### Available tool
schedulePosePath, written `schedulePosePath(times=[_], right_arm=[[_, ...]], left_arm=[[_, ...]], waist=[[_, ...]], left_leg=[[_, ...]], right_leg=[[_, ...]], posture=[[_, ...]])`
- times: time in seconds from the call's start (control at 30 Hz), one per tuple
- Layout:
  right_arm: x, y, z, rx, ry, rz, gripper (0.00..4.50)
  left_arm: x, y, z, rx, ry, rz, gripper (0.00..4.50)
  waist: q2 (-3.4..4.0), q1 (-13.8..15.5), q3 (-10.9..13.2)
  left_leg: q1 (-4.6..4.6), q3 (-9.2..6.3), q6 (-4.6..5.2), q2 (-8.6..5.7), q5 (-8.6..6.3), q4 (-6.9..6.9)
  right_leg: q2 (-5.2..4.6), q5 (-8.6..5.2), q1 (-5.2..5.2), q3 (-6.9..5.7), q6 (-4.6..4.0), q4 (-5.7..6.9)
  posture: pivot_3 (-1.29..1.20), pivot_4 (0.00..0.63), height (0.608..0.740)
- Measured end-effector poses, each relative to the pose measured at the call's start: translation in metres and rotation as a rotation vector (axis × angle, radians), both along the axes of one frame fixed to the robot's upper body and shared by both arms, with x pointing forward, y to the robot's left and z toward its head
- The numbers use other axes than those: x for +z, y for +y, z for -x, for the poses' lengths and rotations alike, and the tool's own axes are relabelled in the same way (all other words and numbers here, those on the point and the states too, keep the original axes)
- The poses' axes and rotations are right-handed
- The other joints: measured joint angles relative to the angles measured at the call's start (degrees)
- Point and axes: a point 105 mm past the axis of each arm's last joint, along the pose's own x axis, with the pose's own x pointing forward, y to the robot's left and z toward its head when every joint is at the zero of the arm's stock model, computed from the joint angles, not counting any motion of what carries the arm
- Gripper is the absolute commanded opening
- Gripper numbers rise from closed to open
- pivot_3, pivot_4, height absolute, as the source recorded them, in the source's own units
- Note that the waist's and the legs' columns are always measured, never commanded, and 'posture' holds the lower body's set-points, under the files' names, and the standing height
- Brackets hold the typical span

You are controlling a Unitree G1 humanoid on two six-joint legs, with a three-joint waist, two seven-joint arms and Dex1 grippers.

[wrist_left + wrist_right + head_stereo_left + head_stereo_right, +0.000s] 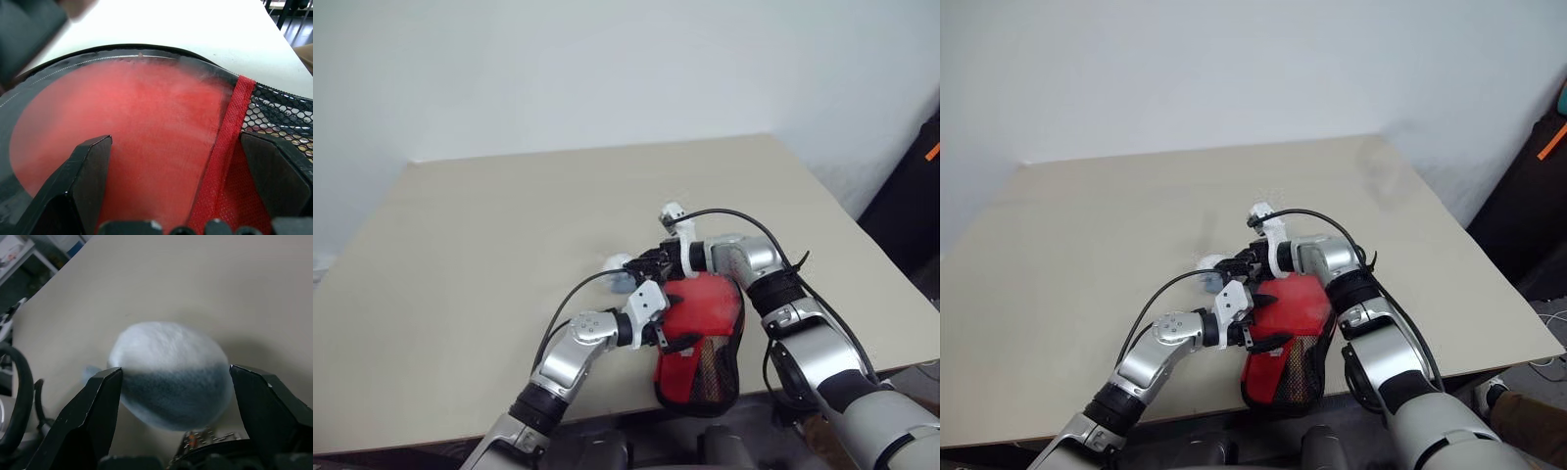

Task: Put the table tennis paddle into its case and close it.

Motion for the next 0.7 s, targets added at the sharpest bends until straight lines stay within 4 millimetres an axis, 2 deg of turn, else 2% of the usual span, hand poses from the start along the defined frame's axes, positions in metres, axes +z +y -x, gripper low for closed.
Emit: schedulePosePath(times=[0.23,0.33,0.63,0.7], right_arm=[[-0.007,0.008,0.002,0.013,0.01,0.056,3.81],[-0.011,0.006,0.001,0.006,0.002,0.084,3.19],[-0.003,0.008,-0.004,0.001,-0.073,0.067,0.03],[0.003,0.007,-0.008,-0.03,-0.091,0.036,0.03]], left_arm=[[-0.001,0.0,0.0,0.006,0.012,-0.001,4.43],[-0.001,0.0,0.0,0.007,0.015,-0.002,4.5],[-0.002,0.0,0.0,0.011,0.02,-0.005,4.5],[-0.002,0.0,0.0,0.011,0.02,-0.005,4.5]], waist=[[0.04,0.0,-0.29],[0.07,-0.01,-0.39],[0.08,-0.01,-0.62],[0.07,-0.01,-0.62]], left_leg=[[0.04,-0.01,0.0,0.0,0.0,0.0],[0.04,-0.01,0.0,0.0,0.0,-0.01],[0.07,-0.01,0.0,0.01,0.0,-0.01],[0.06,-0.02,0.0,0.01,0.0,-0.01]], right_leg=[[0.01,0.0,0.01,0.0,0.0,0.02],[0.01,0.0,0.0,0.0,0.0,0.02],[0.02,0.0,0.02,0.0,0.0,0.04],[0.02,0.0,0.03,0.0,0.0,0.04]], posture=[[0.0,0.0,0.74],[0.0,0.0,0.74],[0.0,0.0,0.74],[0.0,0.0,0.74]])
